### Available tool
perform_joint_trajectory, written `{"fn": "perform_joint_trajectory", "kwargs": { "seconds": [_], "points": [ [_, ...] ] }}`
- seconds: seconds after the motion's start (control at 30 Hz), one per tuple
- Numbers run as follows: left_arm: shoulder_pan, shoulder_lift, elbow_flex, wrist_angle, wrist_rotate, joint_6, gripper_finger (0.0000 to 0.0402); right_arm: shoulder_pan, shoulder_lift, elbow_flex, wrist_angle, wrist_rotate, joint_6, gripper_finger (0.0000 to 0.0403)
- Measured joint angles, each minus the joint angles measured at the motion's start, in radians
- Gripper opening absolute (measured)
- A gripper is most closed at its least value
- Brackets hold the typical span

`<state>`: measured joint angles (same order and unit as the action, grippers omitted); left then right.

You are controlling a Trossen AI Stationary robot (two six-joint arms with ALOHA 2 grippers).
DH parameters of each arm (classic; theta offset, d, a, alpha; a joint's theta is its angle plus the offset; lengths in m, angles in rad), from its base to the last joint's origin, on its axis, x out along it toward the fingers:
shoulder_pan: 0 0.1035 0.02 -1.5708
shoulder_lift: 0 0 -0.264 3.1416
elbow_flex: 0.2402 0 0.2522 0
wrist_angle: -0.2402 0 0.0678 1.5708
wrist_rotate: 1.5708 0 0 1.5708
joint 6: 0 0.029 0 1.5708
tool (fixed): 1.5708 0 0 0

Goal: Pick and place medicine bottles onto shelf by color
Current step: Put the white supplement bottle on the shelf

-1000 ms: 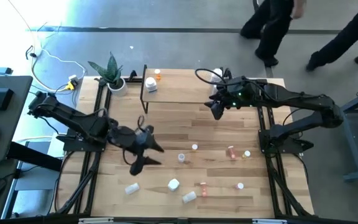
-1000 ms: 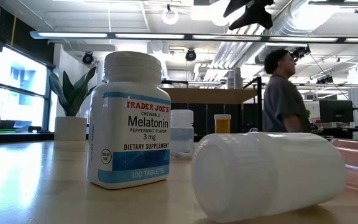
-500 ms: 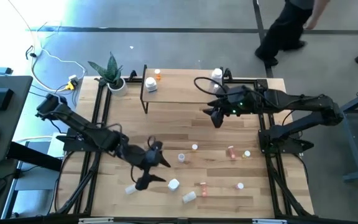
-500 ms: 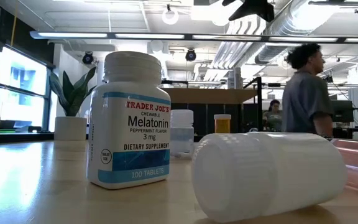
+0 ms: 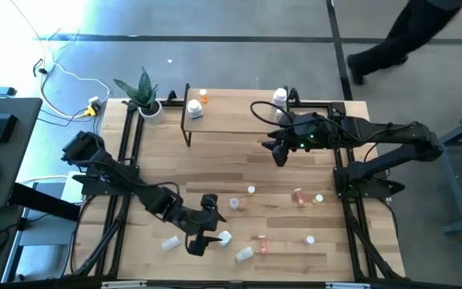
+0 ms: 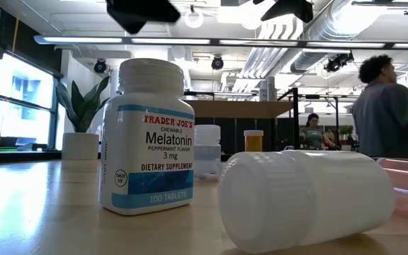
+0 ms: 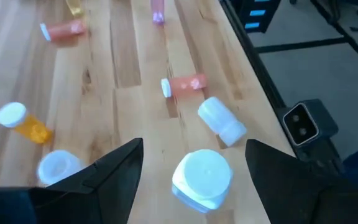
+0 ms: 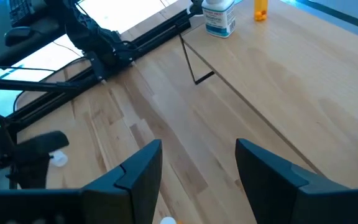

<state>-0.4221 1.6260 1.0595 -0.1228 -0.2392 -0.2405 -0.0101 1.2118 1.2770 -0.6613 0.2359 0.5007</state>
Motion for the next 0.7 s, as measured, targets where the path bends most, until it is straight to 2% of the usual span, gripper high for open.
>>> {"fn": "perform_joint_trajectory", "kwargs": {
  "seconds": [0.7],
  "points": [
    [-0.005, 0.187, 0.0, 0.101, 0.041, -0.02, 0.0271, 0.0, 0.0, 0.0, -0.004, 0.001, -0.002, 0.0195]
  ]
}}
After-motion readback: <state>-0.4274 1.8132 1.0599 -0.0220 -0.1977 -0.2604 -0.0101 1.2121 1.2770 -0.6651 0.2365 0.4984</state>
